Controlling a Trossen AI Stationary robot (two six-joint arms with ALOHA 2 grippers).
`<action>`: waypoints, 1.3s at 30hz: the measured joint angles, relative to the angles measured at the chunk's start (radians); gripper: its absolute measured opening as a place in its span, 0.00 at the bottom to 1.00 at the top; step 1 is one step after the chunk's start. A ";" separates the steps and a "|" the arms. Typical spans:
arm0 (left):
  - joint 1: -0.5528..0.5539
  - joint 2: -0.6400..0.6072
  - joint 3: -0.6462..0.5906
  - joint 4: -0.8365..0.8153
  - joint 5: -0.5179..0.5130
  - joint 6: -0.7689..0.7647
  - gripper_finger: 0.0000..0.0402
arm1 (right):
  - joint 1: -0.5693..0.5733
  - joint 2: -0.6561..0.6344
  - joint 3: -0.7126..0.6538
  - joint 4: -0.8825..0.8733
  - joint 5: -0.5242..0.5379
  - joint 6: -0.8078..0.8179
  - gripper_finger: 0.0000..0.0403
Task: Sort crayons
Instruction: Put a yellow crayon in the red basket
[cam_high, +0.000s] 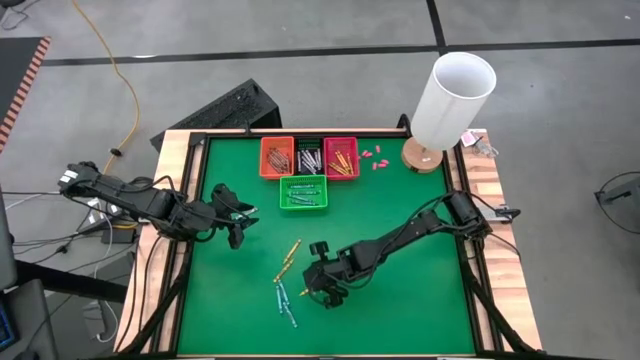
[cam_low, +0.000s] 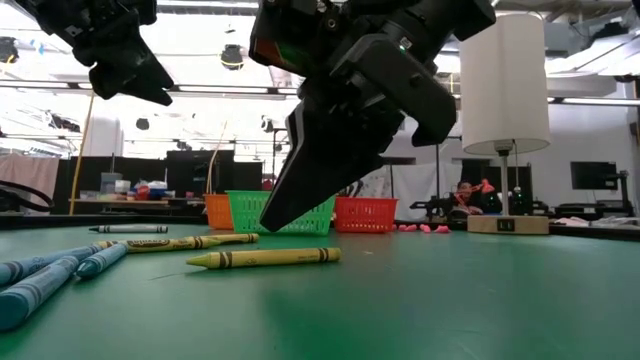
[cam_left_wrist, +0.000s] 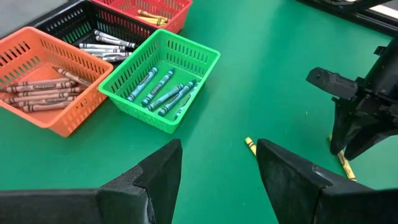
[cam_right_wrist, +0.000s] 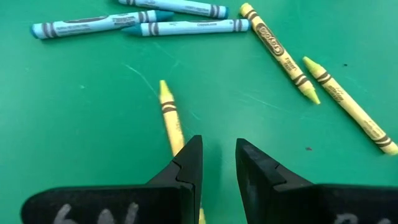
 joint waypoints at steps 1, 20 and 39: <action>0.000 0.000 0.000 0.000 0.000 0.000 0.49 | 0.000 0.000 0.000 0.001 0.000 0.000 0.23; 0.000 0.000 0.000 0.000 -0.003 0.007 0.49 | 0.007 -0.001 0.000 -0.005 -0.053 -0.009 0.23; 0.000 0.000 0.000 0.000 -0.003 -0.008 0.49 | 0.023 -0.001 0.000 -0.005 -0.058 -0.054 0.23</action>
